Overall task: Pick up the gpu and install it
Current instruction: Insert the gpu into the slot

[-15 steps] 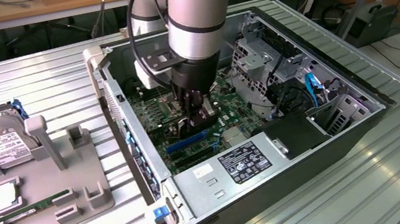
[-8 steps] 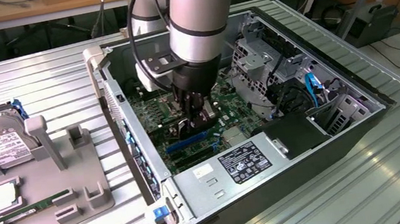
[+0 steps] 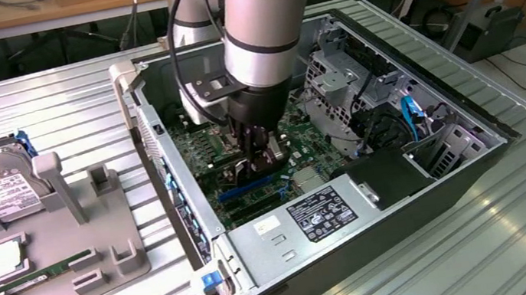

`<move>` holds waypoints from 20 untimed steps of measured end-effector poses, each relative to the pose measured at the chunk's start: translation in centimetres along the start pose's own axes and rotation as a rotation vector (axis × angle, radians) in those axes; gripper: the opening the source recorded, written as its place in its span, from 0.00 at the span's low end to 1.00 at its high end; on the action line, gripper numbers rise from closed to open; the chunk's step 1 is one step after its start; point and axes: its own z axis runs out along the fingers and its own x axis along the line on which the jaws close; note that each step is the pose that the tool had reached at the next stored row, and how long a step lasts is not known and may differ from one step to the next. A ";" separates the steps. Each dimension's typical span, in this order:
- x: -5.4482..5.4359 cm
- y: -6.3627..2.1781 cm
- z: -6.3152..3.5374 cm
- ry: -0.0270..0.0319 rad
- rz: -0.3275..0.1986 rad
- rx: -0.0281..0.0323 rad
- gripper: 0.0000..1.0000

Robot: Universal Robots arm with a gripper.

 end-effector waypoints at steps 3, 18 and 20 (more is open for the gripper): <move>0.0 0.00 0.11 -0.0012 0.009 -0.0001 0.26; 0.0 0.19 0.89 -0.0101 0.010 -0.0033 0.26; 0.0 0.22 0.90 -0.0116 0.010 -0.0049 0.26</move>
